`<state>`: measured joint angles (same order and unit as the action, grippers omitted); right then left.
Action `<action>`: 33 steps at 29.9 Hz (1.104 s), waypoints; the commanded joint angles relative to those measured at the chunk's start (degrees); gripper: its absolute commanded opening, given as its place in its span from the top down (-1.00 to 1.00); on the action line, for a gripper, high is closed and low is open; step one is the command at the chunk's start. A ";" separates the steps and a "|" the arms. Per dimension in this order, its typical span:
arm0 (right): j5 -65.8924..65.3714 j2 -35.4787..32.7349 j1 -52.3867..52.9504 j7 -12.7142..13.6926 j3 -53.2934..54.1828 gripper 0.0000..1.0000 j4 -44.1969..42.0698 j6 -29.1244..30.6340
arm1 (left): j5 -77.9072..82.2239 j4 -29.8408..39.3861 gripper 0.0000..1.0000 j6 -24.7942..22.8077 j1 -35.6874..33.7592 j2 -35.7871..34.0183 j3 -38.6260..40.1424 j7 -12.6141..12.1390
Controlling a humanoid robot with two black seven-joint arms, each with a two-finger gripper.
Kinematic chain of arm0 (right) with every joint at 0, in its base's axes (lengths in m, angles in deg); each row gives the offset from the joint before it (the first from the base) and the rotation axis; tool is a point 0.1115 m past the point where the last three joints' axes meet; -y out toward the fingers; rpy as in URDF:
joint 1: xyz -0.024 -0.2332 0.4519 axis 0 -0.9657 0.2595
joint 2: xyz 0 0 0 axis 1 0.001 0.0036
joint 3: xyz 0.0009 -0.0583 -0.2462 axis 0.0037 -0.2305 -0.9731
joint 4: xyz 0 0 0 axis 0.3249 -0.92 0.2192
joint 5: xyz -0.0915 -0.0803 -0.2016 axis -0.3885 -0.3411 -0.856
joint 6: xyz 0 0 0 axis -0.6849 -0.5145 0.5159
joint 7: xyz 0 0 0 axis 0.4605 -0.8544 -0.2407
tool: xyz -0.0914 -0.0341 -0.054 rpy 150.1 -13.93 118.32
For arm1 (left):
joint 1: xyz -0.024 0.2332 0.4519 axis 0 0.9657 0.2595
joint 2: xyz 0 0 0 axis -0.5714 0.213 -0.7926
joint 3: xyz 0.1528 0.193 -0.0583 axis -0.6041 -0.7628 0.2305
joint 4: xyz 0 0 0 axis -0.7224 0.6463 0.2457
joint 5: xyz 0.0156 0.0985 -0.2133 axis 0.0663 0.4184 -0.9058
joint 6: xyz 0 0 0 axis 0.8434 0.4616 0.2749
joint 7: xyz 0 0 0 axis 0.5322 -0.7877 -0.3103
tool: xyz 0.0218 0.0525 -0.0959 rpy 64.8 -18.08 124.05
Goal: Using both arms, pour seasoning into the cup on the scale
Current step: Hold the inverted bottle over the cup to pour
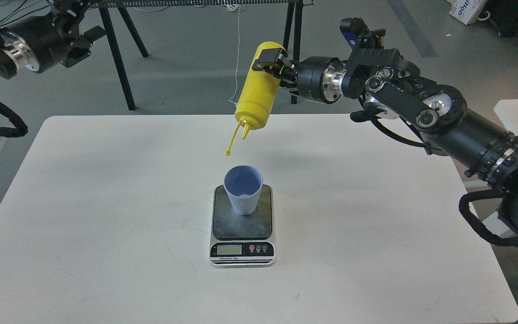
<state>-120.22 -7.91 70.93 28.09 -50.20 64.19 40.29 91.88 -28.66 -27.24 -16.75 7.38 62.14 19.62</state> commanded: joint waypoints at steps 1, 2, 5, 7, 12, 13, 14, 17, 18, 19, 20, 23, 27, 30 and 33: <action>-2.48 0.83 1.01 -0.89 -2.91 0.68 -0.07 -0.88 | 0.03 -0.01 -0.75 0.00 0.01 0.16 0.00 0.00; -2.66 1.01 1.27 -0.97 -3.26 0.68 -0.07 -1.05 | 0.03 -0.01 -0.75 0.00 0.01 0.16 0.00 0.00; -3.02 1.36 1.36 -1.06 -3.79 0.68 -0.07 -1.14 | 0.03 -0.01 -0.75 0.00 0.36 0.16 0.08 0.00; -4.33 1.36 1.36 -1.06 -3.79 0.68 -0.07 -1.14 | 0.03 -0.01 -0.75 0.00 0.36 0.16 0.08 0.00; -6.89 1.71 1.27 -1.06 -3.88 0.67 -0.16 -1.14 | 0.12 -0.01 -0.75 0.00 0.89 0.16 0.08 0.00; -6.97 1.89 1.36 -1.06 -4.40 0.67 -0.16 -1.14 | 0.12 -0.01 -0.75 0.00 1.06 0.24 0.08 0.00; -7.15 1.89 1.45 -1.06 -5.10 0.67 -0.07 -1.14 | 0.12 -0.01 -0.75 0.00 1.06 0.24 0.08 0.00; -7.41 2.24 1.71 -1.06 -6.60 0.67 -0.16 -2.37 | 0.12 -0.01 -0.75 0.00 1.15 0.33 0.08 0.00; -7.41 2.33 1.80 -1.06 -6.61 0.67 -0.16 -2.55 | 0.12 -0.01 -0.75 0.00 1.15 0.33 0.08 0.00; -7.50 2.50 1.71 -1.06 -6.69 0.67 -0.16 -2.64 | 0.12 -0.01 -0.75 0.00 1.24 0.33 0.08 0.00; -7.59 2.85 1.71 -1.06 -6.78 0.67 -0.25 -2.72 | 0.12 -0.01 -0.75 0.00 1.24 0.33 0.08 0.00; -7.68 3.21 1.89 -1.06 -6.78 0.67 -0.68 -2.81 | 0.12 -0.01 -0.75 0.00 1.33 0.24 0.08 0.00; -7.68 4.17 2.24 -1.06 -6.78 0.67 -1.48 -2.90 | 0.12 -0.01 -0.76 0.00 1.86 0.16 0.17 0.00; -7.94 4.79 2.24 -1.06 -7.04 0.67 -2.00 -2.90 | 0.12 -0.01 -0.77 0.00 2.03 0.16 0.17 0.00; -7.94 5.05 2.50 -1.06 -8.54 0.67 -2.44 -2.90 | 0.12 -0.01 -0.77 0.00 2.12 0.16 0.17 0.00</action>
<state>-128.14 -3.16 73.23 27.01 -57.63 62.10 37.38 92.00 -28.67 -27.24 -14.76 7.54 62.31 19.61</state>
